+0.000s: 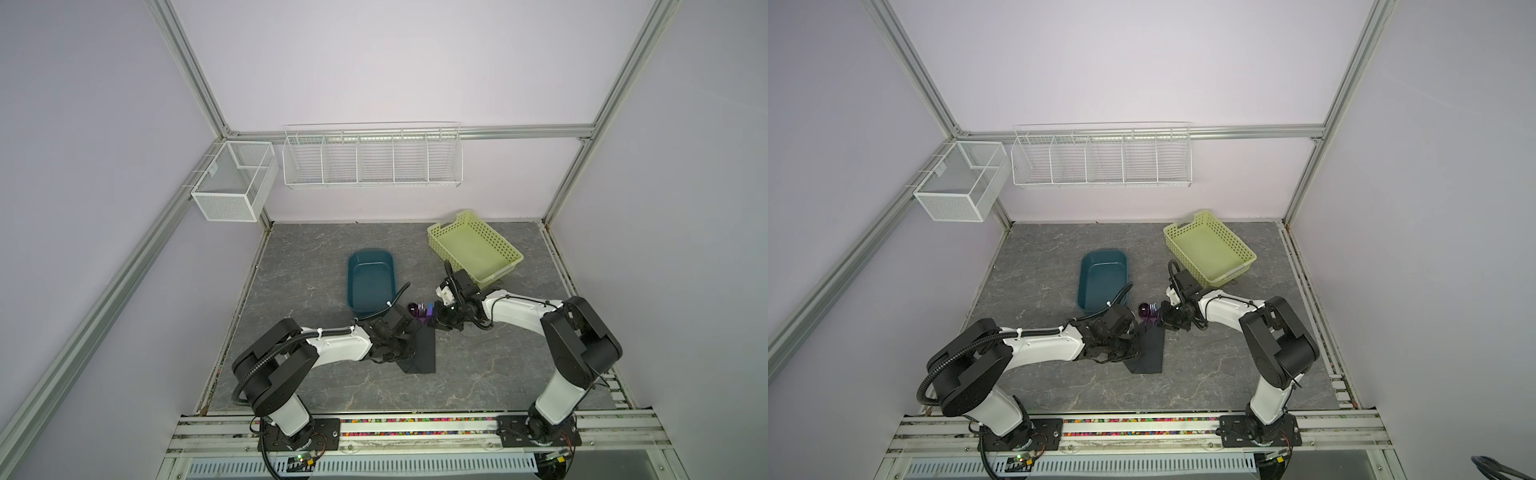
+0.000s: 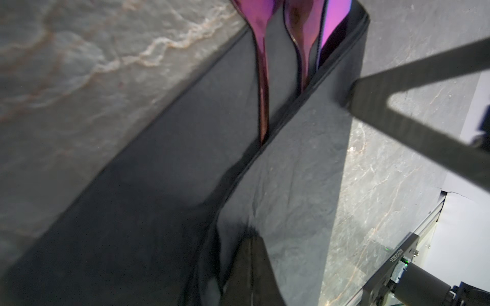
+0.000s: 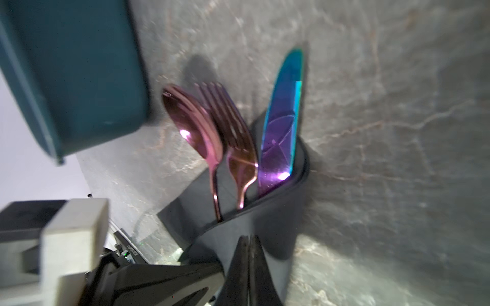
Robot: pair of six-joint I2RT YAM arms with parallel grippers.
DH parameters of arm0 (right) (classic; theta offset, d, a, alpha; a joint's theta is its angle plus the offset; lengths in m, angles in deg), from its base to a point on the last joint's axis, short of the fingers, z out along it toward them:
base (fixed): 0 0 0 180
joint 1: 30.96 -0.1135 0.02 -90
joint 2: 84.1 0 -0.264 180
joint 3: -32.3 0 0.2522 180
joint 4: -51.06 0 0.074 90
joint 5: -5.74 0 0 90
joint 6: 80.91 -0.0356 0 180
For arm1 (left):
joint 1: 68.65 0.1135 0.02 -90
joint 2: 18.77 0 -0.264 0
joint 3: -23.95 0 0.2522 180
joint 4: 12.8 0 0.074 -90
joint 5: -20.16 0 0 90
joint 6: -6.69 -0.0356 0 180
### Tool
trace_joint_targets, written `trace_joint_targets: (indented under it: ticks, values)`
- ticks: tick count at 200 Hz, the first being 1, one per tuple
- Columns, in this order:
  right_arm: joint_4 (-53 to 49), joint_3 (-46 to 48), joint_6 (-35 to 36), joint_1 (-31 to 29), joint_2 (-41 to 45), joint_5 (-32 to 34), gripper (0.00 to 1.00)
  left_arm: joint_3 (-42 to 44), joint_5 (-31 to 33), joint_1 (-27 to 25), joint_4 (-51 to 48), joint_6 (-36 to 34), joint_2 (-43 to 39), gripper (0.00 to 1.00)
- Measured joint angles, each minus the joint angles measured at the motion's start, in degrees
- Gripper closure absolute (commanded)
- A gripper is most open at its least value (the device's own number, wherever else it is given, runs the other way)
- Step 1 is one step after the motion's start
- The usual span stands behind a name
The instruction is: Place the utensils on the paper napkin and roll it up
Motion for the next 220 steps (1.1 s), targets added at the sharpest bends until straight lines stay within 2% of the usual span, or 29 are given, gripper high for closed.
trace_joint_targets:
  ticks: [78, 220]
  values:
    - [-1.57, -0.52, 2.21, 0.72, -2.86, 2.71, 0.94, 0.04, 0.00, -0.02, 0.04, 0.00, -0.04, 0.99]
    - [-3.02, -2.99, 4.17, 1.64, -3.34, 3.54, 0.93, 0.04, 0.17, -0.04, 0.04, 0.00, -0.07, 0.99]
